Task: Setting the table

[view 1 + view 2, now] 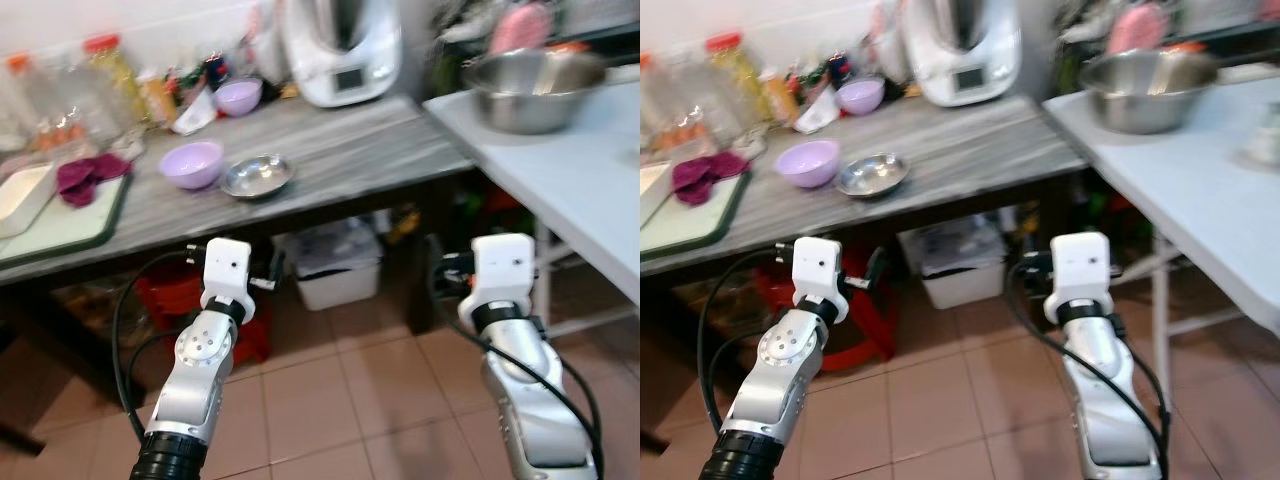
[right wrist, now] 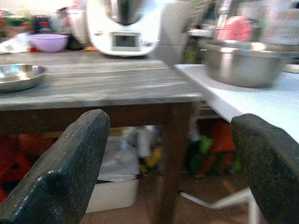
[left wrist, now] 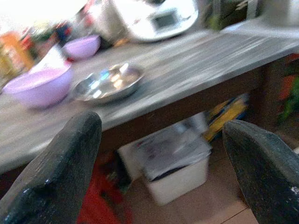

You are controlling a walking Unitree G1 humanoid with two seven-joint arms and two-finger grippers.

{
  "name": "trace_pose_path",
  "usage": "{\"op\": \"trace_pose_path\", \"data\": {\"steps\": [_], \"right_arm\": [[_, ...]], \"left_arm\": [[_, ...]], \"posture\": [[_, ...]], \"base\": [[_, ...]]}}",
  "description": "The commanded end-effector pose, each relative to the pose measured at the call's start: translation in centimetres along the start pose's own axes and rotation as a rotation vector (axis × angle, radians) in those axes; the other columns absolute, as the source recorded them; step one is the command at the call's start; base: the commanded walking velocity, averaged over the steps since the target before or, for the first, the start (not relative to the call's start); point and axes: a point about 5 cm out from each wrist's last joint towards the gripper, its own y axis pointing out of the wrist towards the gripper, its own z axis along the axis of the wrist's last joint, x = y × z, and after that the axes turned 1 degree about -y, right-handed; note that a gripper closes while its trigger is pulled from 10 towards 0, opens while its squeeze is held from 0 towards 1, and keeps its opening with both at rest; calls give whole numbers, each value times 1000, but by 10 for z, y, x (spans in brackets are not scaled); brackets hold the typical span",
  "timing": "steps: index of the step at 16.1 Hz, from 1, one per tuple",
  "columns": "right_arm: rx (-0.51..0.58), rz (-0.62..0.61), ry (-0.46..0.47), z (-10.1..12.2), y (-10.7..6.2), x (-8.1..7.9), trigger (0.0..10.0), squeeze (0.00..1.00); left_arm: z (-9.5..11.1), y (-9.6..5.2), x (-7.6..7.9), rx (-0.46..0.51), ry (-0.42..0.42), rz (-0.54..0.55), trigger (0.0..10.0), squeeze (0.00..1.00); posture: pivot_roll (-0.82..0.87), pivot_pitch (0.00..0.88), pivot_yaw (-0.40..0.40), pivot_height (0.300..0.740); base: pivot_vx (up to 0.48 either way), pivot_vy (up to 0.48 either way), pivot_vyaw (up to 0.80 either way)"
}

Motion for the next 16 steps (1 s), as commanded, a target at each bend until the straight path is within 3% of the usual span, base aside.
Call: {"op": "trace_pose_path", "data": {"steps": [1, 7, 10, 16], "right_arm": [[20, 37, 28, 4, 0, -9, 10000, 0], [38, 77, 51, 7, 2, -14, 10000, 0], [39, 80, 112, 7, 2, -16, 10000, 0], [-46, 64, 213, -16, 3, -25, 10000, 0]], "left_arm": [[-1, -1, -8, -4, -5, 18, 10000, 0], [4, 1, 3, 29, -39, -25, 10000, 0], [4, 3, 1, 22, -35, -28, 10000, 0], [-2, -2, 2, -7, -9, -38, 10000, 0]], "posture": [[-234, 50, 114, 740], [-230, 50, 115, 740], [-222, 48, 128, 740], [-141, 101, 180, 740]], "base": [[0, 0, 0], [0, 0, 0], [0, 0, 0], [0, 0, 0]]}}
